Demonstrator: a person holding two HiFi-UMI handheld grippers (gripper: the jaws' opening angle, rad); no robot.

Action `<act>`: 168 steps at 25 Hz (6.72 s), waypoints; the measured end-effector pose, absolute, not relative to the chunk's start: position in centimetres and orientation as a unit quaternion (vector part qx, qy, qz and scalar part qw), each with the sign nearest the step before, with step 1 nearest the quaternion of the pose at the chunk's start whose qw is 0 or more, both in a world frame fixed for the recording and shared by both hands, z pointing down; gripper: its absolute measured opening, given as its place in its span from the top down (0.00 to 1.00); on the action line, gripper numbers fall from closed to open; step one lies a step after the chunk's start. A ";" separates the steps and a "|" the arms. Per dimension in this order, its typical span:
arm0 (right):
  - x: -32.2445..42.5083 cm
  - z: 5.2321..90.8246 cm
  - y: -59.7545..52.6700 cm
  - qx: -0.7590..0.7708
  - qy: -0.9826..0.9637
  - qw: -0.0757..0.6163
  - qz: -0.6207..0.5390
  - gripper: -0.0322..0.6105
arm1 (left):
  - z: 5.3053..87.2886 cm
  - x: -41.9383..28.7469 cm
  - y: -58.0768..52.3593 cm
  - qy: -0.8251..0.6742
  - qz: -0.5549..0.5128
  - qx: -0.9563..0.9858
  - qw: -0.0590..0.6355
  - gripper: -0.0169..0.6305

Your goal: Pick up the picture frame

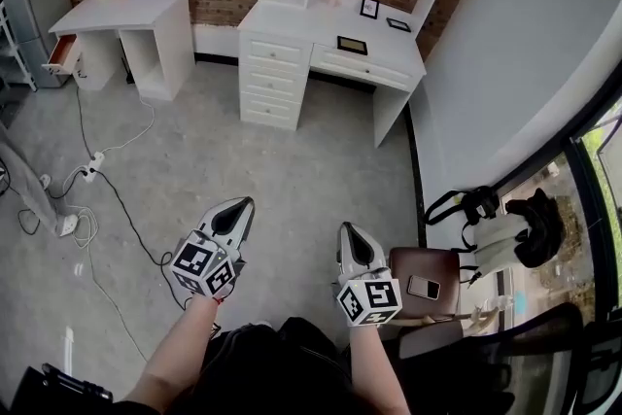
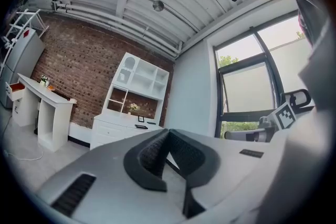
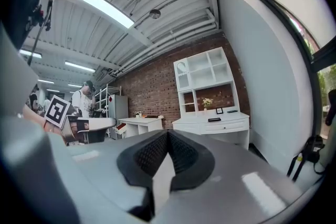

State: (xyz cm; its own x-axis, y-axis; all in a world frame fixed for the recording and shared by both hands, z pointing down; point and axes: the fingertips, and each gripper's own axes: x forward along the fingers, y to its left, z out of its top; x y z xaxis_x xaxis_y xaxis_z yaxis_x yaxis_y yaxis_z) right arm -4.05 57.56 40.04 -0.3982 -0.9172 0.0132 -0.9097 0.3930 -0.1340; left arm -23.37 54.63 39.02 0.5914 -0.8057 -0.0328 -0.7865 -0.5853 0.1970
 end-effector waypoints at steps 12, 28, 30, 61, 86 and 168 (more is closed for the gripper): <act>-5.3 40.7 56.6 -0.543 0.836 0.032 -0.074 0.95 | 39.3 -24.7 53.8 -0.451 -0.059 0.886 0.089 0.96; -3.0 41.5 47.6 -0.548 0.831 0.039 -0.084 0.95 | 40.1 -22.7 45.0 -0.442 -0.057 0.890 0.094 0.96; -2.5 41.4 45.9 -0.549 0.831 0.042 -0.083 0.95 | 40.0 -22.2 43.2 -0.442 -0.058 0.890 0.093 0.96; 6.2 42.8 28.8 -0.553 0.824 0.051 -0.113 0.95 | 40.9 -14.1 26.7 -0.447 -0.043 0.887 0.106 0.96; 9.3 43.5 19.5 -0.575 0.807 0.052 -0.126 0.95 | 41.6 -10.8 16.6 -0.422 -0.039 0.899 0.113 0.96; 12.9 52.6 -19.0 -0.548 0.799 -0.009 -0.249 0.94 | 48.3 -3.7 -21.7 -0.402 -0.003 0.897 0.182 0.96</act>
State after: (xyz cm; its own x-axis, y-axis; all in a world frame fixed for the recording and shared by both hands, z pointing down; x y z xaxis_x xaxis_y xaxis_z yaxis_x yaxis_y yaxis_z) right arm 12.94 -19.05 52.57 -0.4003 -0.8703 0.2870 -0.8789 0.2759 -0.3890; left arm -3.68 -21.67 48.31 0.6760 -0.7233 0.1406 -0.7208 -0.6096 0.3298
